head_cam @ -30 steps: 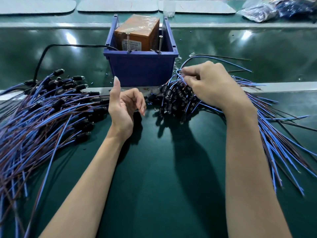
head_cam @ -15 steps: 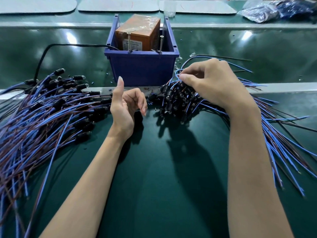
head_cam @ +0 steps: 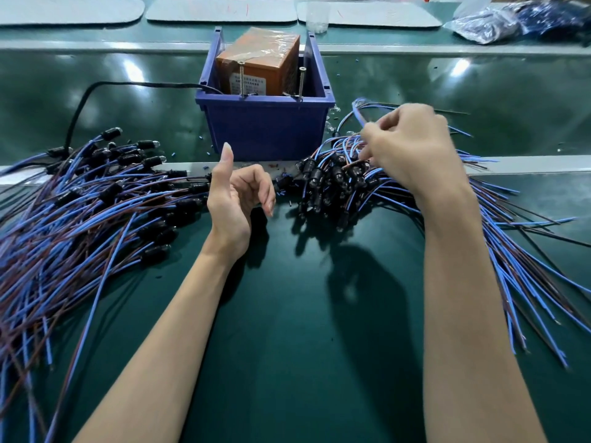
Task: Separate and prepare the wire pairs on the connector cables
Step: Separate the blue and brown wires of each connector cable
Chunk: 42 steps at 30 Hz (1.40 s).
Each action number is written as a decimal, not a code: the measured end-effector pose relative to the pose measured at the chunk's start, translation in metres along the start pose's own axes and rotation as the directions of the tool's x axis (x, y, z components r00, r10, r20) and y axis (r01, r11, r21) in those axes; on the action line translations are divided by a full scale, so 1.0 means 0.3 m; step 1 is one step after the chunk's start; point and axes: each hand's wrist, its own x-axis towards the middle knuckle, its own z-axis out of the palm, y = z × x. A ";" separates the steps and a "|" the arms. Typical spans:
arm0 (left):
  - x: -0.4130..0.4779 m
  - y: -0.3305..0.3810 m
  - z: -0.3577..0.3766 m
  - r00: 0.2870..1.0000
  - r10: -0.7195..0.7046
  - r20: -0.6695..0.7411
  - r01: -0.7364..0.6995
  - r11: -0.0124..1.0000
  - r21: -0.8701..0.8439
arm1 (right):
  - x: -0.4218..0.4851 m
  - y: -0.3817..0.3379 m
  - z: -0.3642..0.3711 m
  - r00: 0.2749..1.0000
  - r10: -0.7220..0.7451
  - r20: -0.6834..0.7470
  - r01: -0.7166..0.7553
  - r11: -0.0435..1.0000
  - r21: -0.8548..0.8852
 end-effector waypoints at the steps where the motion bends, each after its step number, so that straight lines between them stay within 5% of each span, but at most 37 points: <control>1: 0.000 0.000 -0.001 1.000 0.000 0.000 0.000 1.000 0.001 | 0.001 -0.001 -0.002 0.998 0.022 -0.054 -0.018 0.997 0.071; 6: -0.001 -0.001 0.001 1.000 0.000 -0.002 0.000 1.000 0.005 | 0.002 -0.008 -0.027 0.927 0.080 -0.366 0.093 0.896 0.434; 11: -0.004 0.000 0.003 1.000 0.000 -0.011 0.000 1.000 0.016 | -0.005 -0.013 -0.037 0.816 -0.022 -0.577 0.217 0.938 0.270; 15: -0.002 0.001 0.003 1.000 -0.002 -0.015 0.003 1.000 0.014 | 0.005 0.001 -0.029 0.852 0.001 -0.523 0.158 0.953 0.258; 21: 0.005 -0.005 0.001 1.000 -0.011 -0.007 0.011 1.000 -0.007 | 0.014 0.022 0.002 0.973 0.032 -0.230 0.034 0.959 0.280; 34: 0.010 -0.010 -0.003 1.000 -0.013 0.000 0.013 1.000 -0.004 | -0.001 0.016 0.010 1.000 0.003 0.023 -0.006 0.989 0.145; 38: 0.008 -0.011 0.005 0.999 -0.038 -0.037 0.039 0.998 0.046 | -0.006 -0.004 0.006 0.996 -0.055 -0.068 0.059 0.996 0.064; 42: 0.014 -0.020 0.033 0.991 0.053 -0.120 -0.018 0.962 0.272 | -0.044 -0.101 0.027 0.951 -0.246 -0.190 0.263 0.962 0.073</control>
